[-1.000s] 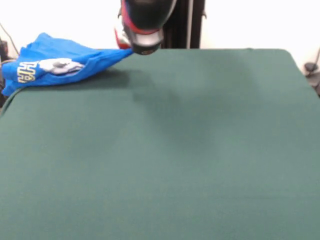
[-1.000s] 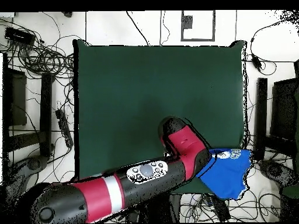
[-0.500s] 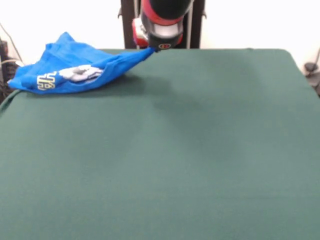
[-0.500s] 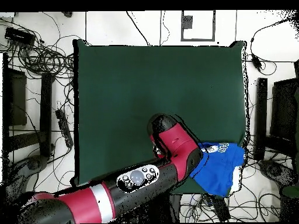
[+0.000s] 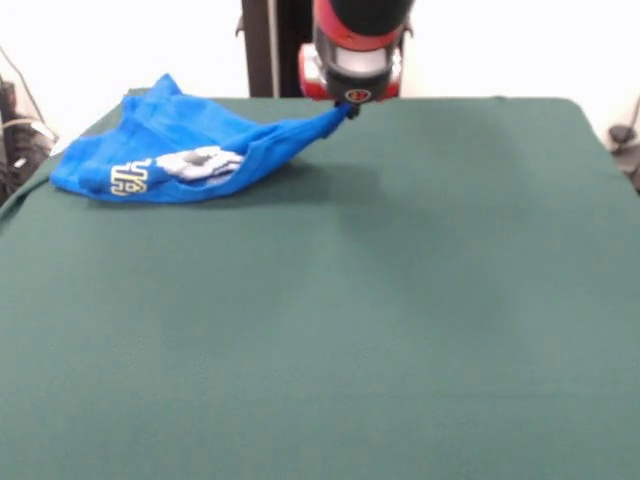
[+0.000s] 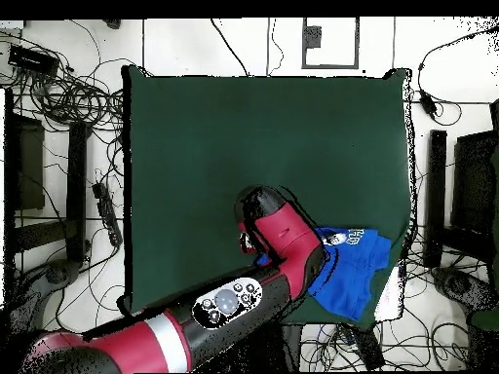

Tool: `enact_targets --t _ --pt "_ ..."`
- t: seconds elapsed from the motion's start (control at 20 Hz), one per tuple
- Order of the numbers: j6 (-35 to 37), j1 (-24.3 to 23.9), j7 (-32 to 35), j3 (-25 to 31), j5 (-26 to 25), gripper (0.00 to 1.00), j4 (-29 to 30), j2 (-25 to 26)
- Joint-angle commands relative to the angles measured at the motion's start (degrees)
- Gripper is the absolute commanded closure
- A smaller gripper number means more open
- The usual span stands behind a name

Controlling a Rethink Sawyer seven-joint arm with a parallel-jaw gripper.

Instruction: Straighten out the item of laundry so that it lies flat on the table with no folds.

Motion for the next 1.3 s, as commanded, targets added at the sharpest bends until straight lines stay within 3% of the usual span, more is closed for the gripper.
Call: enact_targets --t 0.05,0.3,0.4,0.5,0.85,1.0,1.15,1.3 --pt "1.3 4.0 17.0 13.4 3.2 1.00 0.0 -1.6" --pt "1.6 7.2 16.0 9.9 -1.0 1.00 5.7 -3.3" --pt "-4.2 8.1 20.4 9.6 2.7 1.00 8.2 -1.4" --pt "-5.2 9.6 22.4 9.7 3.0 1.00 9.7 0.0" --pt "-11.9 19.2 10.6 17.2 10.0 1.00 24.3 -8.1" --pt "-14.7 22.8 9.4 20.4 13.3 1.00 29.3 -10.2" --pt "-20.2 26.0 7.1 25.2 19.8 1.00 34.2 -11.3" --pt "-23.0 29.1 7.7 27.6 22.1 1.00 36.9 -11.3"
